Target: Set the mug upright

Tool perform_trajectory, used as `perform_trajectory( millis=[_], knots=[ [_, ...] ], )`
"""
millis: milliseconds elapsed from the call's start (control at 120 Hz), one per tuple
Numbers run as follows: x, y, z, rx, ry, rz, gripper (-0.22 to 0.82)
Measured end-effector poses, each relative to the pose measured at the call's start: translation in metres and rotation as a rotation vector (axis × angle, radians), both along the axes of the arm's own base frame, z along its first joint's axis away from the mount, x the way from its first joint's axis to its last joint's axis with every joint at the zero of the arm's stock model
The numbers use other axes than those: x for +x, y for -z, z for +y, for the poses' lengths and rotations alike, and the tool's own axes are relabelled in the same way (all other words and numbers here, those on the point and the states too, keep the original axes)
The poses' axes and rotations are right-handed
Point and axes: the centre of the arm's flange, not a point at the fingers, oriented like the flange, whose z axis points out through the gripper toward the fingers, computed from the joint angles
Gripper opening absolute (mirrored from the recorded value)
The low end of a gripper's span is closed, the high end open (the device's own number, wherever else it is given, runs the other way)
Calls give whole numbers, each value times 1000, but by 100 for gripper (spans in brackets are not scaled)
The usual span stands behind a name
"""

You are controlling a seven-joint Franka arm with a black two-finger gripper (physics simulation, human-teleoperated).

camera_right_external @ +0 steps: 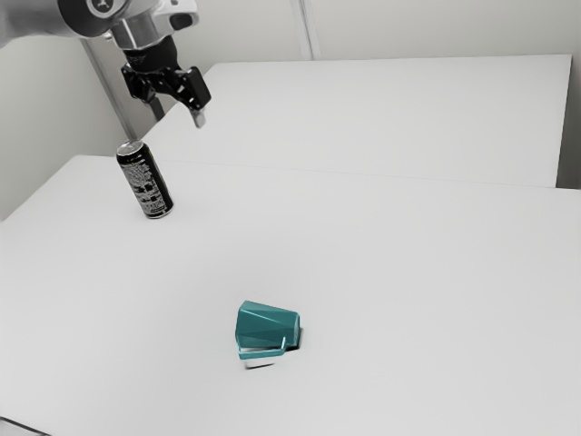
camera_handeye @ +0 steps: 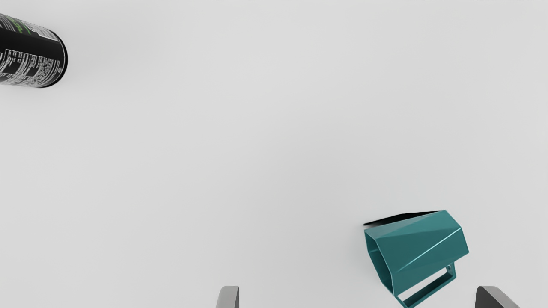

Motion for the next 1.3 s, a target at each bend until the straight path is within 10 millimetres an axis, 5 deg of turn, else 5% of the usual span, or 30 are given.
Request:
perform_trajectory(
  millis=[133,317,467,642,800,1017,1300],
  knots=[
    [-24,25,-1,-48,4,42,60],
    [-95,139,28,-280,-99,159,60],
    [-113,216,46,-513,-218,199,60],
    [-102,290,78,-708,-315,211,60],
    [-114,326,75,-801,-282,197,60],
    [-159,351,64,-890,-228,142,60],
    [-157,367,51,-922,-377,6,60]
  ],
)
